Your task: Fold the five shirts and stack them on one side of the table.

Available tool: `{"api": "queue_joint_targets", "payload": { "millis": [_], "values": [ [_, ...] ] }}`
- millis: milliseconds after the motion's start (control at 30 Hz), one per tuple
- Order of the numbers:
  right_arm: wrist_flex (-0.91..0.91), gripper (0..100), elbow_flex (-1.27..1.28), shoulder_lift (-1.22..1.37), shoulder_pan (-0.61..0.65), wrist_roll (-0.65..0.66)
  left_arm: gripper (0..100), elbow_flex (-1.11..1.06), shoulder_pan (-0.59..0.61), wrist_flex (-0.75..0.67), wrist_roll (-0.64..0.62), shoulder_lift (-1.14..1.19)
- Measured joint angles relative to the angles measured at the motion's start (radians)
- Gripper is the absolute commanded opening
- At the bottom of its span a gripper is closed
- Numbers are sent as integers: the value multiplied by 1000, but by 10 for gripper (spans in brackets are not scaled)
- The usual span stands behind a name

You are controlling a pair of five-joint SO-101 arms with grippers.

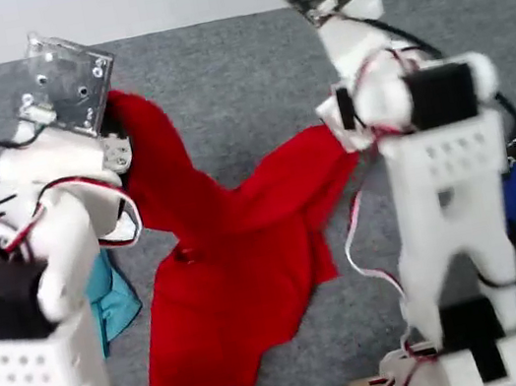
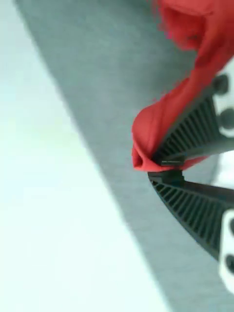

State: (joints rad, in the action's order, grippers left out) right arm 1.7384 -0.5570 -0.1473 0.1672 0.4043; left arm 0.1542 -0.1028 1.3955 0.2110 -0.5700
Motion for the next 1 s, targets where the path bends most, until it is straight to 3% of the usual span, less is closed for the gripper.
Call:
{"api": "queue_joint_targets", "payload": {
  "millis": [333, 567, 1000],
  "values": [
    [-71, 10, -2, -359, -229, 0, 2, 353, -34, -52, 0, 0],
    [-71, 10, -2, -528, -319, 3, 2, 555, -37, -66, 25, -2],
    [-41, 10, -12, -753, -425, 55, 2, 921, -37, 150, 157, -15]
  ]
}}
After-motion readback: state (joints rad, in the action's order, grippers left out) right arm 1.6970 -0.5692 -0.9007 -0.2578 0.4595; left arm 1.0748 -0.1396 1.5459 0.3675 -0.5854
